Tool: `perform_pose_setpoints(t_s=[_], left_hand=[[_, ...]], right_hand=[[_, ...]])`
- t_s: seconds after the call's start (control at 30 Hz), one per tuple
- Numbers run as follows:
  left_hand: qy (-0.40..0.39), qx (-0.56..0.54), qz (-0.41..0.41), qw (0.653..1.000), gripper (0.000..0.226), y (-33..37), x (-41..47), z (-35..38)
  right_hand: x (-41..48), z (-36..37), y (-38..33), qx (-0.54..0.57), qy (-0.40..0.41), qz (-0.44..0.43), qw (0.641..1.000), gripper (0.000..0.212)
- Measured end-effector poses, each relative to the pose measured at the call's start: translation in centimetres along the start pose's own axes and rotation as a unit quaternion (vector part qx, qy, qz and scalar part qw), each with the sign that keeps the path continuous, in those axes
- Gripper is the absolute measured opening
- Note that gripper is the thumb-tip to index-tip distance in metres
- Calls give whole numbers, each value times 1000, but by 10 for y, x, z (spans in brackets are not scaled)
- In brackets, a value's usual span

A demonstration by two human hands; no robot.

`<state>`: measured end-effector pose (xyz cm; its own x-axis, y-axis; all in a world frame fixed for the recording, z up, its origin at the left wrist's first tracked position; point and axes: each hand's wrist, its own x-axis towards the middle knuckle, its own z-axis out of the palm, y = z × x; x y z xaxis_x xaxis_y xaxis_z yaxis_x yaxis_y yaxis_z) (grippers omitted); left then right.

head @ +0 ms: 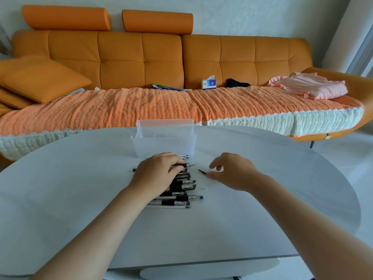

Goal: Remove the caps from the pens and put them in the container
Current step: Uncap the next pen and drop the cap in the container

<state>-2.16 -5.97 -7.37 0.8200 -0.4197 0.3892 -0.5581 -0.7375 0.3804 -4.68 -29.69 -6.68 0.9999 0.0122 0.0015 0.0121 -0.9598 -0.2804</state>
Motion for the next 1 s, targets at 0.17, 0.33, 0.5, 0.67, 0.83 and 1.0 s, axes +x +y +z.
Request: perform_pose_setpoints(t_s=[0.17, 0.33, 0.5, 0.67, 0.83, 1.0], left_hand=[[-17, -14, -7, 1000, 15, 0, -1, 3], [-17, -15, -8, 1000, 17, 0, 0, 2], [-11, -13, -10, 1000, 15, -7, 0, 1], [-14, -11, -6, 1000, 15, -8, 0, 0], [-16, -16, 2, 1000, 15, -7, -1, -2], [-15, -25, -4, 1000, 14, -8, -3, -7]], right_hand=[[3, 12, -7, 1, 20, -7, 1000, 27], [6, 9, -14, 51, 44, -11, 998, 10], [3, 3, -20, 90, 46, -37, 994, 7], [0, 3, -27, 108, 56, -60, 991, 7], [0, 6, -32, 112, 48, -79, 989, 7], [2, 8, -35, 138, 58, -79, 986, 5]])
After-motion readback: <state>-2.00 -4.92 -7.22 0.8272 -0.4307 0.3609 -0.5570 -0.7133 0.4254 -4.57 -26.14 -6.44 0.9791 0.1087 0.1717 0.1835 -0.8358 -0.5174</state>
